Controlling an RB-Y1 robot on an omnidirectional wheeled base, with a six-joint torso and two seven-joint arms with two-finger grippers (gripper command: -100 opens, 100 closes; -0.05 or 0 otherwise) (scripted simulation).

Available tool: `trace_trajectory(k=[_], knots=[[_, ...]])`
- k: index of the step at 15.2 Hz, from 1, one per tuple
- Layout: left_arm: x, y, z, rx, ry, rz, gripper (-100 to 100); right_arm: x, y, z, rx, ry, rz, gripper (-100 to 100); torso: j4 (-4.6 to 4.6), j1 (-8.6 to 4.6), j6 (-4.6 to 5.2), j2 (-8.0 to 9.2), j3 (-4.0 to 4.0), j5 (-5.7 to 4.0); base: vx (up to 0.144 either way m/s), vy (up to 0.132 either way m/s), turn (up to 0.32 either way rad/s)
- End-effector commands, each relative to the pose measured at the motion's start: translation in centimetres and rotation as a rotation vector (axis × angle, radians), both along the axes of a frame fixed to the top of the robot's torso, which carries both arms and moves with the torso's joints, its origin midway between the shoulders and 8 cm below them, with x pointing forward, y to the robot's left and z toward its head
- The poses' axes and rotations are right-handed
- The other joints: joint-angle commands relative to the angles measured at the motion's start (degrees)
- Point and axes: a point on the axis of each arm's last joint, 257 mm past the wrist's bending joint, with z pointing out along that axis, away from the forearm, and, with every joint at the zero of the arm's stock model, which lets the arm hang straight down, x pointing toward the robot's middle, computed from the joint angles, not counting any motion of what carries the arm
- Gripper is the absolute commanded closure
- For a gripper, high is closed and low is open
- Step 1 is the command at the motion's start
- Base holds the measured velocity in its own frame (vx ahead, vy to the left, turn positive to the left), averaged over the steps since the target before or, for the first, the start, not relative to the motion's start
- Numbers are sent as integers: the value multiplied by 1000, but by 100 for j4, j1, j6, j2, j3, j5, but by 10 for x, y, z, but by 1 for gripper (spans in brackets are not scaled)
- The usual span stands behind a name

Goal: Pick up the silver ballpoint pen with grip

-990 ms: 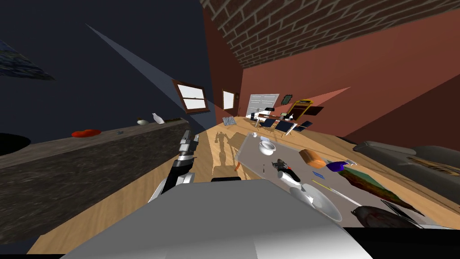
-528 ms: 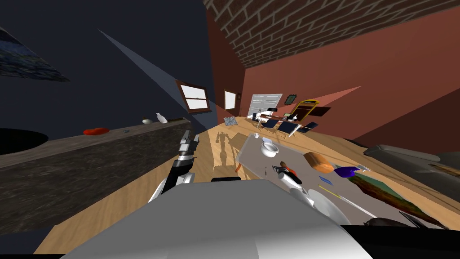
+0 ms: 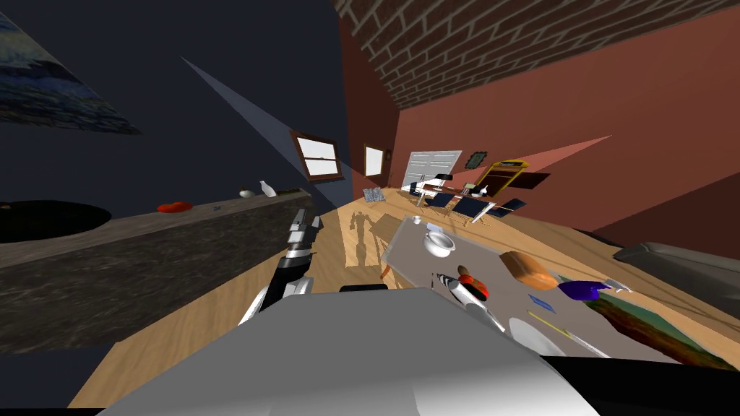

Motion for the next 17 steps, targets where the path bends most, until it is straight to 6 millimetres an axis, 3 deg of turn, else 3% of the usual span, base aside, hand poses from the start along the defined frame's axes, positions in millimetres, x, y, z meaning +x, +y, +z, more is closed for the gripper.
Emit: trace_trajectory(k=[1,5,7,9,13,14,15,17], knots=[[0,0,0,0,0,0,0,-8,5,-6,30,5,-23,-100,0,0,0,0,0,0,21,-1,13],[0,0,0,0,0,0,0,-30,28,-36,186,2,-154,-100,1,0,0,5,3,0,24,2,72],[0,0,0,0,0,0,0,-33,29,-39,190,8,-158,-100,1,0,-1,1,1,0,30,3,53],[0,0,0,0,0,0,0,-44,45,-53,268,10,-224,-100,1,0,1,5,2,0,23,2,52],[0,0,0,0,0,0,0,-54,61,-66,342,11,-286,-100,2,0,1,6,4,1,19,3,51],[0,0,0,0,0,0,0,-50,54,-61,312,11,-261,-100,1,1,1,7,4,0,12,0,17],[0,0,0,0,0,0,0,-51,71,-72,320,11,-262,-100,2,0,2,9,5,1,20,-52,-37],[0,0,0,0,0,0,0,-51,79,-76,321,11,-259,-100,1,-29,3,5,3,-5,42,-107,-41]])
